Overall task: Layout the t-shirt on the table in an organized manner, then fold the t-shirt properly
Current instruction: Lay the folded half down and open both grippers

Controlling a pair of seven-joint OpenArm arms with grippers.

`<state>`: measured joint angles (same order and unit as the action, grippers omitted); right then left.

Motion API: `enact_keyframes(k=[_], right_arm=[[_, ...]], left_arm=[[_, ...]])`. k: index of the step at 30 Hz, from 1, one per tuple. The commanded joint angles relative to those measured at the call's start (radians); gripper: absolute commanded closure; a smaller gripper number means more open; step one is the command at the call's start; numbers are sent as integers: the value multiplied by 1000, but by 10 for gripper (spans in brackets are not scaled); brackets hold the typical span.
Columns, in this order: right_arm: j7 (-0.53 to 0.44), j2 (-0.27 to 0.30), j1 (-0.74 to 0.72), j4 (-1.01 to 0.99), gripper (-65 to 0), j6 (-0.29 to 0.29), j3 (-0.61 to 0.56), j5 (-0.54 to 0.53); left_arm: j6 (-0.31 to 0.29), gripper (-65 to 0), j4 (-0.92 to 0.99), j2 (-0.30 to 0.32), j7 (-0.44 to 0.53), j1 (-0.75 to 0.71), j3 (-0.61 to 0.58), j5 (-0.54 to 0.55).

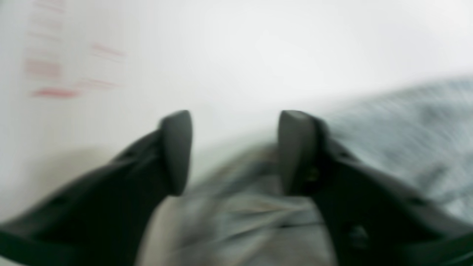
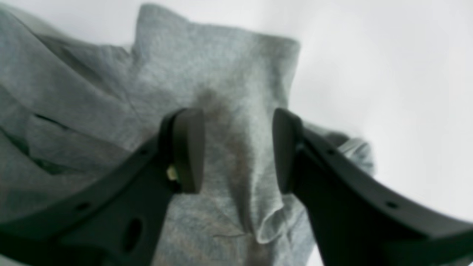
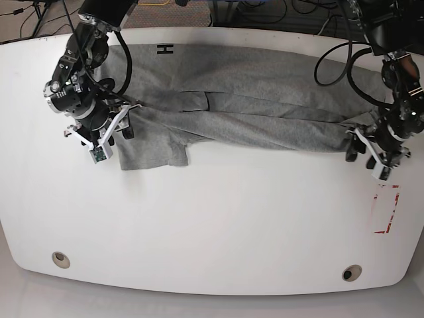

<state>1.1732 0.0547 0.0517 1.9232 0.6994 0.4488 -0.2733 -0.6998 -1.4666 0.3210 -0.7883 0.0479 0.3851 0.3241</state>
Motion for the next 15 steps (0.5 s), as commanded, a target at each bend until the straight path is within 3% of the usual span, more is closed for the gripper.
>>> enact_keyframes(k=[1, 7, 15], right_arm=[[-59, 9, 0, -26, -214, -1, 0, -4], [-155, 24, 47, -159, -122, -1, 0, -1], [-279, 103, 84, -337, -124, -1, 0, -2]], left_arm=[[2, -237, 48, 27, 19, 11, -2, 13], [2, -154, 178, 31, 20, 2, -2, 13], [2, -136, 205, 68, 25, -18, -2, 14]])
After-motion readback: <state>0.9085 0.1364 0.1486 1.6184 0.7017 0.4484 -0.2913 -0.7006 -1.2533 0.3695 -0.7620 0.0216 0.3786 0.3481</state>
